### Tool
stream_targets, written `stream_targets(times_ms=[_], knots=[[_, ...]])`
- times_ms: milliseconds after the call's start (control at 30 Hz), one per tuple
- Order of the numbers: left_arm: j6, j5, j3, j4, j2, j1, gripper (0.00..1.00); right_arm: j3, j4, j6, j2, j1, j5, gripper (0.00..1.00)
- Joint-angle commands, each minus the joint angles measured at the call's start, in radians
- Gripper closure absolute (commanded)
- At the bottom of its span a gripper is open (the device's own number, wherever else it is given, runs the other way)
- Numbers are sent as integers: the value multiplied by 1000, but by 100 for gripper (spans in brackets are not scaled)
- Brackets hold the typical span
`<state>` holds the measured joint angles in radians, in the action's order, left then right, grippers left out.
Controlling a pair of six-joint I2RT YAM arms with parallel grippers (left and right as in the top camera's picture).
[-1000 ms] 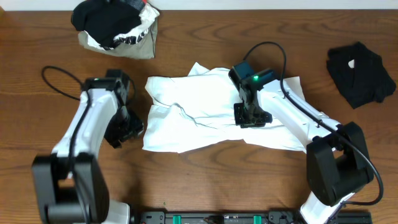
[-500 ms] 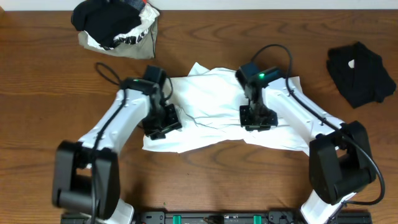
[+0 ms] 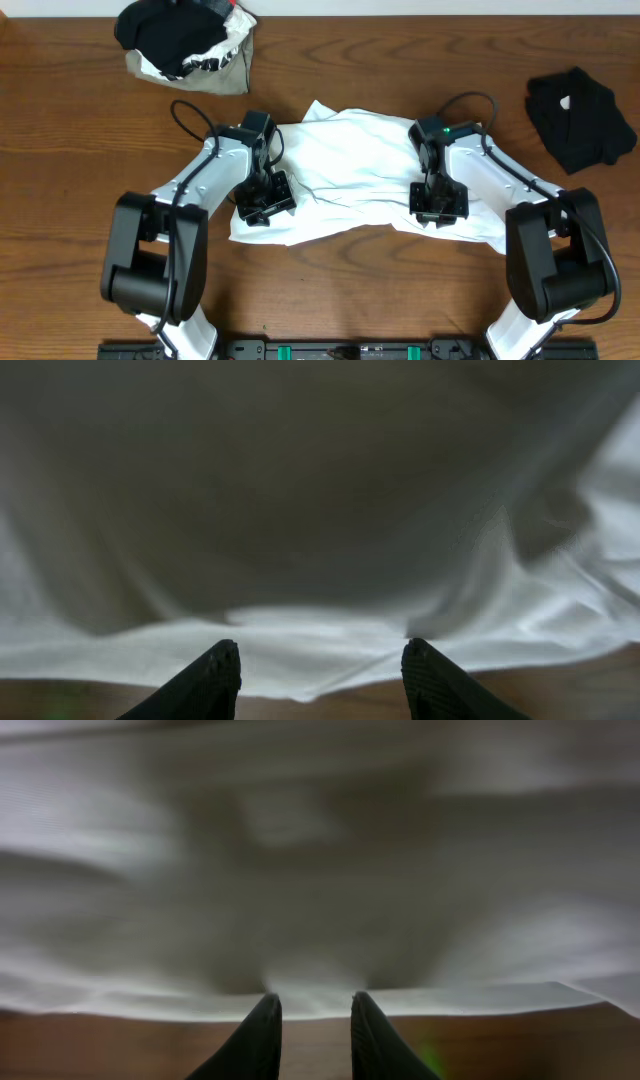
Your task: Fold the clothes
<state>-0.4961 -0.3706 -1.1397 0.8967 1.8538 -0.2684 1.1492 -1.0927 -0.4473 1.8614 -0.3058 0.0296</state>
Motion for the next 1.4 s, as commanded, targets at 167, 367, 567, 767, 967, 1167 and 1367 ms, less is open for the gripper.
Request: stream_targets(times_ms=[167,367,567,767,967,1167,1367], knots=[[14,54,-9,11,85,12,45,-62,71,-7,-19,53,-4,75],[14,69,13,22,112,66,45,-106,95,27,-19,135,-22,74],[44,109,19,41,112,144,46,-122,108,86,-19,203,-23,73],[55,135,20,60,112,182,45,-122,113,90,-19,228,-42,72],[55,152,20,63,112,183,46,-122,114,89,-19,238,-90,68],[55,201,19,68,112,183,46,-122,124,76,-19,259,-124,69],[55,204,14,71,101,198,46,-100,131,58,-20,308,-161,73]])
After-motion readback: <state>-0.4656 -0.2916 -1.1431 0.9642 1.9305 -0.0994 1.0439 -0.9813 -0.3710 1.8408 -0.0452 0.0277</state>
